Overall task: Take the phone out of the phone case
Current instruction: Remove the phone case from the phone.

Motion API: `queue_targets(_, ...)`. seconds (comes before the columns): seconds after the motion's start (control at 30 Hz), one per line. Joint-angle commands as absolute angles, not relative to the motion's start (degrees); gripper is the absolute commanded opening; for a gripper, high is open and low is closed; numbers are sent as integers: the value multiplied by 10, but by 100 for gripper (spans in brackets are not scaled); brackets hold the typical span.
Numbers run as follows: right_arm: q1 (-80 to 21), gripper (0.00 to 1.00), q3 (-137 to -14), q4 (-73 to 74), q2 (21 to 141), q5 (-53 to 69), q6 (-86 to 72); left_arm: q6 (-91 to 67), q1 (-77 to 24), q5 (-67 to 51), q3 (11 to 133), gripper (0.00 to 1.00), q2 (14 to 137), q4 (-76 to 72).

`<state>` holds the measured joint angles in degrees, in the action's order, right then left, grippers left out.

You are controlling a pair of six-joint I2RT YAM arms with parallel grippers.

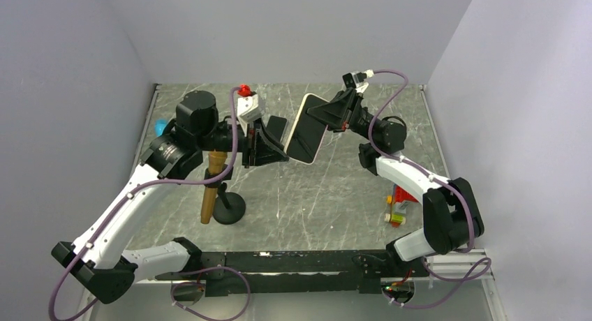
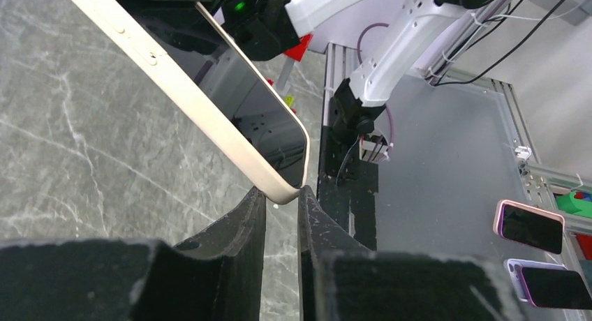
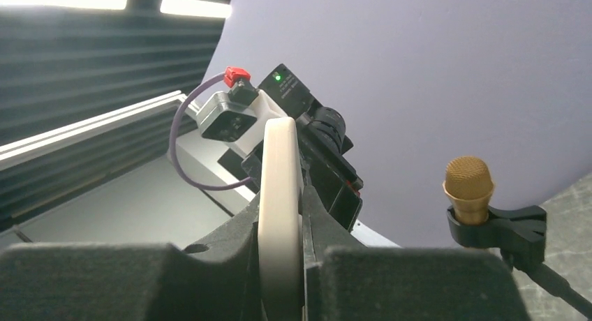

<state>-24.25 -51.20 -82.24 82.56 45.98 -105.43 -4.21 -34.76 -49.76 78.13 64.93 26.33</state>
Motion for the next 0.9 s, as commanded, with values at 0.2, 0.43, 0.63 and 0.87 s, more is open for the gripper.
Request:
queue_targets(0.2, -300, 0, -570, -982, 801, 459, -1179, 104, -299, -338, 738, 0, 712, 273)
queue_targets(0.43, -298, 0, -565, -982, 800, 452, -1178, 85, -287, -397, 714, 0, 700, 250)
queue_targets(0.63, -293, 0, -554, -981, 801, 455, -1165, 39, -287, -479, 693, 0, 646, 221)
queue_targets(0.87, -265, 0, -516, -742, 744, 493, -932, -94, -287, -503, 672, 46, 580, 155)
